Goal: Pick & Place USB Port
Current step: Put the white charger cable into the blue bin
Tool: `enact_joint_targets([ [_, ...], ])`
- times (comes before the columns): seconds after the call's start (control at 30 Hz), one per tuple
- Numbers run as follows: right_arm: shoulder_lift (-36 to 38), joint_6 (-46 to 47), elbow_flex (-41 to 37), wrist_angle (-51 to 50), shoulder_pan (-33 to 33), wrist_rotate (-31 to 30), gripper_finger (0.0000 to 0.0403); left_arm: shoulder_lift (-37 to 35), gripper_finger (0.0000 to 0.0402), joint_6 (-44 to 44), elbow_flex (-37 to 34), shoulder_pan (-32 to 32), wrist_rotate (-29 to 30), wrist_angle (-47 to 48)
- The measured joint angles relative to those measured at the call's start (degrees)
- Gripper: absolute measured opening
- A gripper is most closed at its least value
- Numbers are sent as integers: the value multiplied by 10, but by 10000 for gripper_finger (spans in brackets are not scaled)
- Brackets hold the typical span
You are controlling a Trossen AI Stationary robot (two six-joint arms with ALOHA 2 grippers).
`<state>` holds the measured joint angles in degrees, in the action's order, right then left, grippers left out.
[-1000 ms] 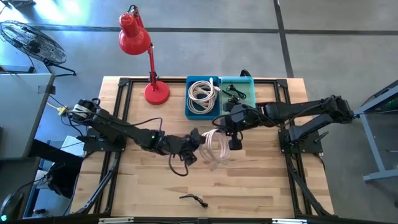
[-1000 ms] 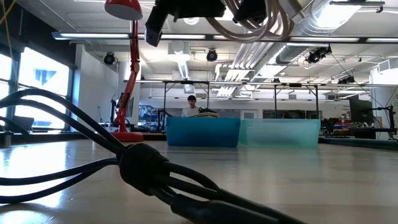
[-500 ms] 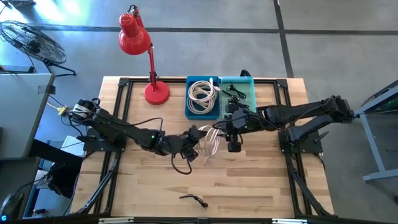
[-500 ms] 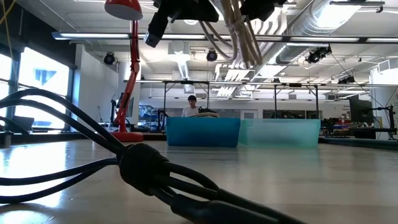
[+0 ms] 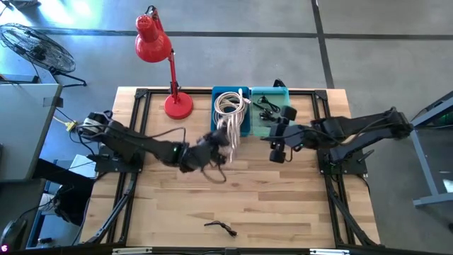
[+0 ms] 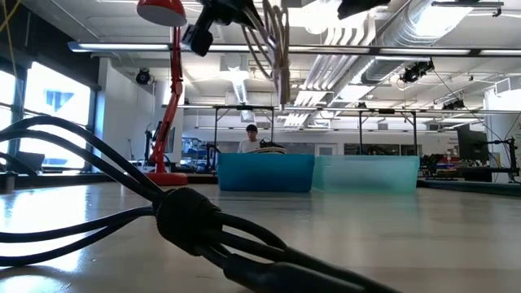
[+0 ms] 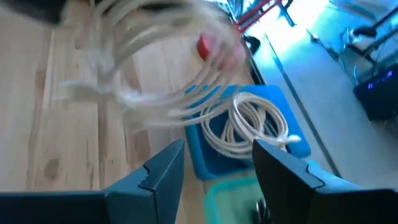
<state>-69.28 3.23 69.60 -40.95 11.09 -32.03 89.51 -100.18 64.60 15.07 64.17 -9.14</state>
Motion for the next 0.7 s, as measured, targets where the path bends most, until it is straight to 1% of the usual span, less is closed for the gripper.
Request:
enact_joint_targets([
  [0.07, 4, 25, 0, -27, 0, 1, 181, 0, 2, -38, 27, -23, 24, 31],
  [0.1, 4, 38, 0, -41, 0, 2, 181, 0, 2, -52, 44, -37, 25, 52],
  [0.17, 4, 60, -1, -67, 0, 2, 181, 0, 2, -68, 83, -67, 3, 113],
  [0.23, 4, 73, -15, -74, 0, 1, 181, 0, 1, -68, 128, -101, -38, 200],
  [0.3, 4, 74, -31, -77, 0, 2, 181, 5, 1, -45, 178, -135, -82, 302],
  [0.4, 4, 74, -57, -74, 0, 5, 181, 14, 1, 31, 250, -183, -164, 444],
  [0.5, 4, 85, -75, -64, 0, 7, 182, 22, 1, 103, 300, -224, -267, 537],
  [0.53, 4, 85, -80, -59, 0, 7, 181, 24, 1, 115, 306, -235, -299, 555],
  [0.6, 4, 83, -88, -50, 0, 8, 181, 32, 1, 123, 309, -249, -335, 549],
  [0.7, 4, 77, -95, -37, -1, 8, 181, 47, 1, 124, 308, -277, -341, 556],
])
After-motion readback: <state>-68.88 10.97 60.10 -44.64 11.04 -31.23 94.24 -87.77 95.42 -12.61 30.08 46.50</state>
